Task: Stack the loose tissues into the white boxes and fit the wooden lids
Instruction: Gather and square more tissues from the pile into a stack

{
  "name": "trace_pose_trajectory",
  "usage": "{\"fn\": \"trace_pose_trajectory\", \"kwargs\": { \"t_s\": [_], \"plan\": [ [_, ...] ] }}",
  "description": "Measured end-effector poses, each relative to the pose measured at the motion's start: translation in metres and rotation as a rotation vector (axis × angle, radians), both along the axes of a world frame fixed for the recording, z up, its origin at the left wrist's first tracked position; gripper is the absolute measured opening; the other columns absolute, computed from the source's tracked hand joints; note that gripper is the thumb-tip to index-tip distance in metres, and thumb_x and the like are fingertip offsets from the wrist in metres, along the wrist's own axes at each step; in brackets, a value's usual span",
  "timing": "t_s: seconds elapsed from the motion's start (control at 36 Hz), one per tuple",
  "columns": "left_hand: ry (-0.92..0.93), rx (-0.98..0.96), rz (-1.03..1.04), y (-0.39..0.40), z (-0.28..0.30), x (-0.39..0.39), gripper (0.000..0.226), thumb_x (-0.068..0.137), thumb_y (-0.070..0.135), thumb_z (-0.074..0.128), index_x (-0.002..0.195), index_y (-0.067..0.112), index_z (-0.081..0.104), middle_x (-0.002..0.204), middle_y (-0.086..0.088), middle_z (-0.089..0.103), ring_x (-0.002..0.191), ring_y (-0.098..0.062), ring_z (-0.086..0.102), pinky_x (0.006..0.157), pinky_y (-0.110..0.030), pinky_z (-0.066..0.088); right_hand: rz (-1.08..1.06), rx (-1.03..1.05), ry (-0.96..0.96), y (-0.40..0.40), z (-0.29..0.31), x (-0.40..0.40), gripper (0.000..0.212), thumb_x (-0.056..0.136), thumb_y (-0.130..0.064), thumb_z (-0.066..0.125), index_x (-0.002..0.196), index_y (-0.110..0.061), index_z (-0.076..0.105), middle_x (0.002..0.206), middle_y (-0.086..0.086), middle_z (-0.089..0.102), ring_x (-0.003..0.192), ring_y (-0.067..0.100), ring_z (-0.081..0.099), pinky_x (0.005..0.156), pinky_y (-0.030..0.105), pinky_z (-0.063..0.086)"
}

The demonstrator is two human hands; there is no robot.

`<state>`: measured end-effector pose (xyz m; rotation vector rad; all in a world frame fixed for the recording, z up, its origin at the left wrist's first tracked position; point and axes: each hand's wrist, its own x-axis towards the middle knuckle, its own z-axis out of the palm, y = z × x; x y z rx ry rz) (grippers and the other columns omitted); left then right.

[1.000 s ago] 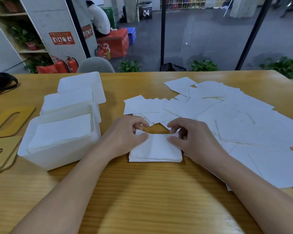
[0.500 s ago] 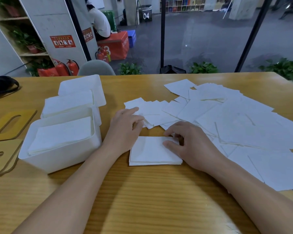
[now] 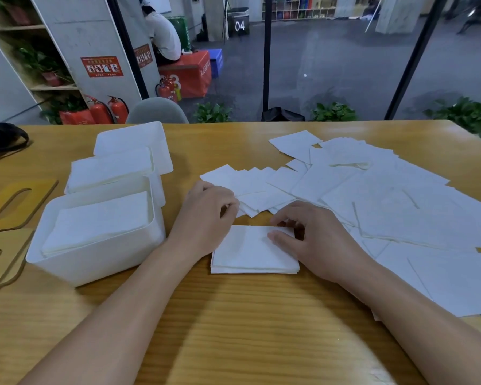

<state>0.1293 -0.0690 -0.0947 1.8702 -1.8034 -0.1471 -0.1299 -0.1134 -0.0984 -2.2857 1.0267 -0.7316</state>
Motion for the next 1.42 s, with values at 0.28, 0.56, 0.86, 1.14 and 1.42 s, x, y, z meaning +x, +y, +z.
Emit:
{"fn": "trace_pose_trajectory", "kwargs": {
  "t_s": [0.28, 0.56, 0.86, 1.14, 1.42],
  "plan": [
    [0.048, -0.001, 0.010, -0.004, 0.006, -0.002, 0.035, 0.109, 0.016, 0.052, 0.075, 0.020, 0.044, 0.068, 0.004, 0.045, 0.071, -0.013, 0.046, 0.063, -0.033, 0.032, -0.010, 0.005, 0.004, -0.001, -0.001, 0.001, 0.013, 0.094, -0.045, 0.081, 0.105, -0.041, 0.075, 0.102, -0.024, 0.066, 0.103, 0.001, 0.061, 0.081, 0.014, 0.046],
    [-0.020, -0.076, 0.023, -0.006, 0.002, 0.005, 0.022, 0.108, 0.024, 0.062, 0.097, 0.024, 0.081, 0.129, 0.011, 0.071, 0.138, -0.011, 0.052, 0.111, -0.029, 0.035, -0.006, 0.012, 0.006, -0.001, -0.001, 0.001, 0.014, 0.095, -0.048, 0.079, 0.106, -0.040, 0.075, 0.103, -0.024, 0.067, 0.103, 0.000, 0.061, 0.083, 0.018, 0.049],
    [0.087, 0.000, -0.011, 0.000, 0.007, -0.001, 0.023, 0.110, 0.026, 0.058, 0.090, 0.026, 0.070, 0.093, 0.003, 0.073, 0.088, -0.015, 0.064, 0.077, -0.040, 0.052, -0.002, 0.002, 0.015, -0.001, 0.000, 0.001, 0.013, 0.095, -0.048, 0.078, 0.105, -0.040, 0.075, 0.103, -0.024, 0.067, 0.100, 0.001, 0.063, 0.083, 0.027, 0.053],
    [0.080, -0.170, 0.071, 0.005, 0.014, 0.001, 0.019, 0.105, 0.018, 0.069, 0.116, 0.022, 0.084, 0.117, 0.013, 0.081, 0.106, -0.004, 0.069, 0.089, -0.011, 0.048, -0.043, 0.019, 0.002, 0.002, 0.004, 0.002, 0.012, 0.095, -0.047, 0.079, 0.104, -0.040, 0.076, 0.103, -0.026, 0.068, 0.100, 0.000, 0.063, 0.082, 0.019, 0.050],
    [0.124, -0.190, -0.261, 0.020, 0.015, -0.017, 0.030, 0.101, 0.006, 0.073, 0.105, 0.036, 0.070, 0.105, 0.021, 0.075, 0.107, -0.003, 0.071, 0.079, -0.014, 0.051, -0.179, 0.564, -0.547, -0.005, 0.024, -0.001, 0.051, 0.102, -0.074, 0.054, 0.124, -0.031, 0.069, 0.091, 0.007, 0.081, 0.075, 0.028, 0.069, 0.075, 0.045, 0.054]
  ]
}}
